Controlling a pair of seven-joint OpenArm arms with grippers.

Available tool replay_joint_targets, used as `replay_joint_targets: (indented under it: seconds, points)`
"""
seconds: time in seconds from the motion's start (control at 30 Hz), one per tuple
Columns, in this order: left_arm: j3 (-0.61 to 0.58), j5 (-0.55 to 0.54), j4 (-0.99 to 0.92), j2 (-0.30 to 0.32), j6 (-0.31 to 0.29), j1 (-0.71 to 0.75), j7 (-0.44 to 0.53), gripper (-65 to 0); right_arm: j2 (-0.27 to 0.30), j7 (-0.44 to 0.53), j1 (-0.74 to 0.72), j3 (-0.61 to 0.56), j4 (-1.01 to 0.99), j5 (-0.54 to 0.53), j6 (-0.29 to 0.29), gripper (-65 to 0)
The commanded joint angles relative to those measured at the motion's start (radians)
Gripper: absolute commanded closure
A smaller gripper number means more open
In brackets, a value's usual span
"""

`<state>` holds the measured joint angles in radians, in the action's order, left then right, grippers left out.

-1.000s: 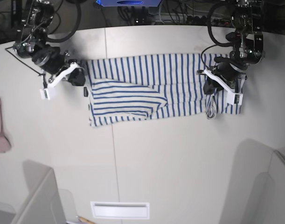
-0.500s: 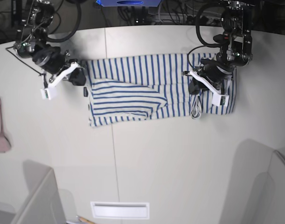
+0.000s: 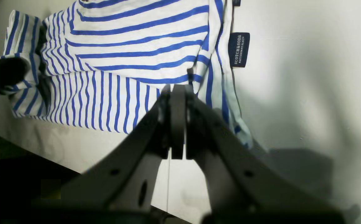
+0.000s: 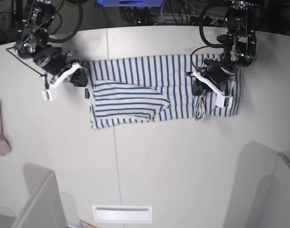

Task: Fold the T-shirt properly
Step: 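Grasp the shirt's end with the left gripper and fold it inward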

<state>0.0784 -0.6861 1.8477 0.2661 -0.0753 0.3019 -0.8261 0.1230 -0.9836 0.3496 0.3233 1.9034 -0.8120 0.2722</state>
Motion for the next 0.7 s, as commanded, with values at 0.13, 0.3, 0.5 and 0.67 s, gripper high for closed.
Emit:
replay_joint_targets:
  seconds: [0.13,0.3,0.5,0.67]
  points:
    - [0.002,-0.017,0.017,0.003,-0.004,-0.008,0.021,-16.5,0.008,0.016,-0.004,-0.002,0.014,-0.022,0.006,0.0]
    - [0.002,-0.017,0.017,-0.006,-0.004,-0.01,0.021,-37.8,0.01,0.015,-0.004,-0.002,0.014,-0.023,0.006,0.0]
    - [-0.067,-0.017,0.027,-0.061,-0.008,-0.01,0.021,-44.8,0.01,0.015,-0.004,-0.002,0.014,-0.02,0.006,0.0]
    - [-0.064,-0.017,0.079,-0.057,-0.004,0.003,0.023,-44.8,0.014,0.015,-0.004,0.004,0.014,-0.02,0.006,0.0]
